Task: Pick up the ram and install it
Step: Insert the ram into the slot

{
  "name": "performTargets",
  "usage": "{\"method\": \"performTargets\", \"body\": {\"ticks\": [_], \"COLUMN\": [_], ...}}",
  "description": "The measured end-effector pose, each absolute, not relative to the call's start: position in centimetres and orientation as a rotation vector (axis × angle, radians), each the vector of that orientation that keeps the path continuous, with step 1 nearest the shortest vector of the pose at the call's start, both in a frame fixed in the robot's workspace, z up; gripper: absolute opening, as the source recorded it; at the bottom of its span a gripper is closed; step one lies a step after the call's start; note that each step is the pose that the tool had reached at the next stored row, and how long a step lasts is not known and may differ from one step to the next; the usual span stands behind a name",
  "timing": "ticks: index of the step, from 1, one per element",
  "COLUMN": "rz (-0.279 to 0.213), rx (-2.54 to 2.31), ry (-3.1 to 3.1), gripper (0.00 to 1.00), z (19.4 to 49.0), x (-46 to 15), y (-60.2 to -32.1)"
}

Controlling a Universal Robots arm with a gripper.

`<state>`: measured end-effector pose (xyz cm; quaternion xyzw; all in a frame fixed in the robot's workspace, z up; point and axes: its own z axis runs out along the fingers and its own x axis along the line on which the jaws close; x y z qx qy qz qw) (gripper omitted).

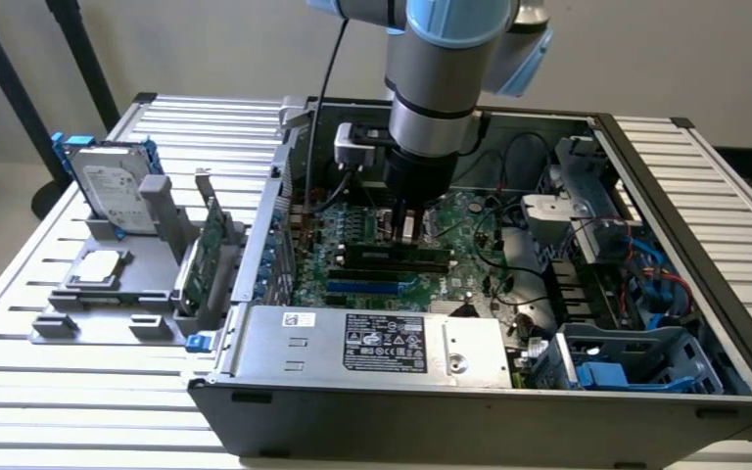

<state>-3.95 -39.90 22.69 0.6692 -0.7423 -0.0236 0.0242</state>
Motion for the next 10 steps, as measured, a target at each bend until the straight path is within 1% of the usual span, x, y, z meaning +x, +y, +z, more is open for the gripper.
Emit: {"method": "performTargets", "body": {"ticks": [10], "rz": [-0.073], "rx": [2.070], "ry": [-2.297], "gripper": [0.14], "z": [22.61], "x": [-3.96], "y": [-40.01]}}
